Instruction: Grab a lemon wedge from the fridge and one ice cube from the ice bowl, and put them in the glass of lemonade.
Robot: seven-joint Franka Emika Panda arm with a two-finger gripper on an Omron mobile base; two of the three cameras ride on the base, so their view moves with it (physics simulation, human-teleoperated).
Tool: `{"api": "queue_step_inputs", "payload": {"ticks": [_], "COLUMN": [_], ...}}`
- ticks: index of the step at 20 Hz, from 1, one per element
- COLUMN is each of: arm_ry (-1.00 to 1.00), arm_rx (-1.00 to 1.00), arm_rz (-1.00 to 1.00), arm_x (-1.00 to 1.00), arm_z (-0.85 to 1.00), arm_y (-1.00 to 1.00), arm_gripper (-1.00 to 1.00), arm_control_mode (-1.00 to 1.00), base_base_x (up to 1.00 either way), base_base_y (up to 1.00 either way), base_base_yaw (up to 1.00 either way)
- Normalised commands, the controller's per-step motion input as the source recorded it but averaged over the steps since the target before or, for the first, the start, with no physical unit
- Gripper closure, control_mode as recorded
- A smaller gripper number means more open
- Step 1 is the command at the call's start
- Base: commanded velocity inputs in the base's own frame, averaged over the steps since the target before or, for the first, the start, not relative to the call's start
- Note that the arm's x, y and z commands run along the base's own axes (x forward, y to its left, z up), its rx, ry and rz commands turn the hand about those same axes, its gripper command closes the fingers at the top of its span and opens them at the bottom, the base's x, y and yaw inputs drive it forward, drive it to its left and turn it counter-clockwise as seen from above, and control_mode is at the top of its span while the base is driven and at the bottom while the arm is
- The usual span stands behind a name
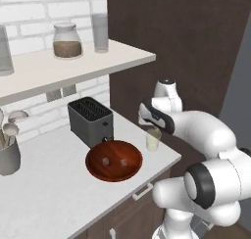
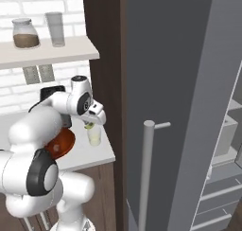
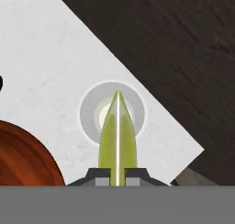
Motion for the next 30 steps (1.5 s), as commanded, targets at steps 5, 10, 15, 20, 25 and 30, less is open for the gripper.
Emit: {"api": "queue_step_inputs", "payload": {"ticks": [5,10,15,20,25,30], "arm_ry": [-0.01,0.0,0.0,0.0,0.0,-0.01], "arm_rx": [0.0,0.0,0.0,0.0,0.0,0.0], "arm_rz": [0.0,0.0,0.0,0.0,0.0,0.0], "arm_x": [0.07,0.02,0.25,0.38,0.01,-0.06], "arm_z": [-0.41,-0.01,0.0,0.0,-0.12,-0.15], "arm_y": [0.0,0.02,0.05,0.0,0.0,0.0], "arm_gripper": [1.0,1.0,1.0,1.0,1.0,1.0], "arm_control_mode": [-1.0,-1.0,-1.0,-1.0,-1.0,-1.0], "base_base_x": [0.0,0.0,0.0,0.0,0.0,0.0], "base_base_y": [0.0,0.0,0.0,0.0,0.0,0.0], "base_base_yaw": [0.0,0.0,0.0,0.0,0.0,0.0]}}
